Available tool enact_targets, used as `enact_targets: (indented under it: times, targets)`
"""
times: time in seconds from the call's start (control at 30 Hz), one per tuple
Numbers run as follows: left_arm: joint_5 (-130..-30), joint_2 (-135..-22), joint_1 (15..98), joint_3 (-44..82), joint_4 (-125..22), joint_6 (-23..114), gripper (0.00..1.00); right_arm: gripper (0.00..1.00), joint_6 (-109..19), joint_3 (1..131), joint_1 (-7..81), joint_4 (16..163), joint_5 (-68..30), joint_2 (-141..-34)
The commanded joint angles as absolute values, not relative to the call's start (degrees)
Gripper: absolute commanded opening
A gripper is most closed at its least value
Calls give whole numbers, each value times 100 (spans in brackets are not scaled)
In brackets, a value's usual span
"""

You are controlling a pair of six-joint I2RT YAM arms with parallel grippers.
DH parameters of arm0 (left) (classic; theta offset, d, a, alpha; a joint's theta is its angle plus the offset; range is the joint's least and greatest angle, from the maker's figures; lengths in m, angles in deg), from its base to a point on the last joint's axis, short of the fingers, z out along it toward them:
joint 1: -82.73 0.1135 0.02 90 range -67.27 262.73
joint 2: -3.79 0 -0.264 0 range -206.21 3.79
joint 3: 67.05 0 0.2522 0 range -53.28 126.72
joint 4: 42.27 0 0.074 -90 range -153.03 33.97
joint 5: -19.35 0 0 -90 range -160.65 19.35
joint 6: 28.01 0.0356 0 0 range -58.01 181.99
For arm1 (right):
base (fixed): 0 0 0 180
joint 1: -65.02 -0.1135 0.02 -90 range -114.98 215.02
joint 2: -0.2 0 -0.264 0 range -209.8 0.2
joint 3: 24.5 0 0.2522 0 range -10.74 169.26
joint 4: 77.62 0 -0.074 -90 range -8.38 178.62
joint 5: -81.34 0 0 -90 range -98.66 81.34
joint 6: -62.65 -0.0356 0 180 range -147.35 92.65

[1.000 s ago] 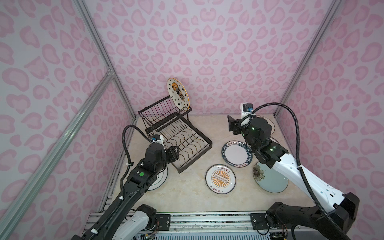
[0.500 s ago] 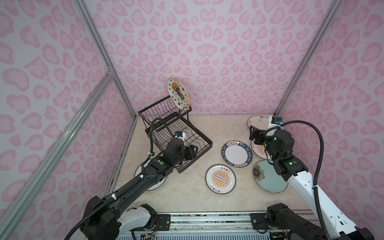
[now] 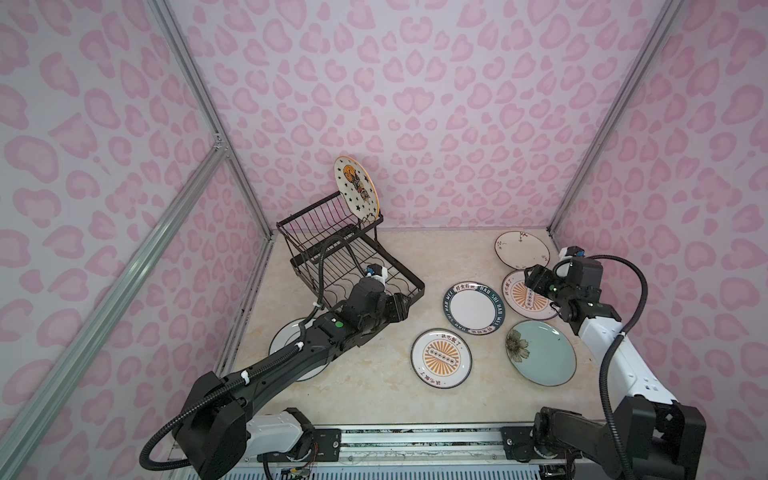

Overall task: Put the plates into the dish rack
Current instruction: 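Move the right gripper toward the orange sunburst plate near the floral plate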

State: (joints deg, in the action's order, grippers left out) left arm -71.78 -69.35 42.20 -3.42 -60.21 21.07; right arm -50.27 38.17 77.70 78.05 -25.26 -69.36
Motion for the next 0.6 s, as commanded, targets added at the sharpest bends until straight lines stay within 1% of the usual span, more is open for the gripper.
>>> enact_targets:
  times: [0.0, 0.13, 0.23, 0.3, 0.43, 0.57]
  targets:
    - [-7170, -6946, 4217, -307, -5805, 2112, 62, 76, -5122, 3648, 8277, 7905, -3081, -7041]
    - [-7220, -7026, 4216, -302, -5770, 2130, 62, 73, -4975, 3617, 9055, 7863, -3512, -7410]
    - [-7329, -7160, 4217, -255, -5731, 2145, 62, 70, -4851, 3780, 9443, 7818, -3926, -7872]
    - [-7440, -7262, 4206, -190, -5750, 2174, 62, 68, -4628, 4039, 9586, 7565, -4074, -8266]
    - [-7545, -7351, 4181, -161, -5758, 2243, 62, 60, -4430, 4355, 9751, 7261, -4074, -8897]
    - [-7528, -7364, 4186, -128, -5860, 2328, 62, 59, -4365, 4449, 9810, 7222, -3904, -9159]
